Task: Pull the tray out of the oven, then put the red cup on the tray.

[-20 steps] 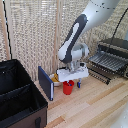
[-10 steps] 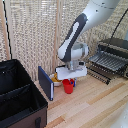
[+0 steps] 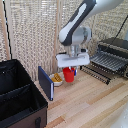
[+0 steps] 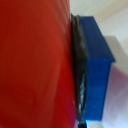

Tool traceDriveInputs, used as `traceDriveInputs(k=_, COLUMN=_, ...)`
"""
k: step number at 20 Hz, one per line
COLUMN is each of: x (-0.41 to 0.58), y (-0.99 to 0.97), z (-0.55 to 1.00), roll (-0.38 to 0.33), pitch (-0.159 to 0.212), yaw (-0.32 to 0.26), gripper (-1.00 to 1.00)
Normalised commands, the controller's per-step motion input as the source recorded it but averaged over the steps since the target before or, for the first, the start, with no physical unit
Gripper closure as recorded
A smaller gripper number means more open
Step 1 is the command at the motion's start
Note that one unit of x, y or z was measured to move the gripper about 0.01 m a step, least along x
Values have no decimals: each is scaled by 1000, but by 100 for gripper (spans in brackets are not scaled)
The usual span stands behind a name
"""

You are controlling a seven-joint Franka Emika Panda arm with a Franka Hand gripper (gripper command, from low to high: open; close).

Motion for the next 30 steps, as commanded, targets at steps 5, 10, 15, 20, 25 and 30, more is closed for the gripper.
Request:
traceDriveInputs(k=5, x=487, y=-293, z=743, roll=-11, pitch=52, yaw=-189, gripper=100)
traceDriveInputs(k=10, x=438, y=-175, z=530, roll=-54, pitch=3, yaw=-259, gripper=100)
traceDriveInputs(k=15, x=338, y=-225, z=307, roll=-12, pitch=-13, yaw=-280, gripper=100)
traceDriveInputs(k=20, x=233, y=-536, z=276, roll=0, pitch=-18, yaw=-216, gripper=100)
traceDriveInputs(k=25, x=132, y=-767, z=273, roll=0, pitch=-2, yaw=-151, gripper=100)
traceDriveInputs(k=30, x=91, y=-799, z=205, roll=5, pitch=-4, yaw=-135, gripper=100)
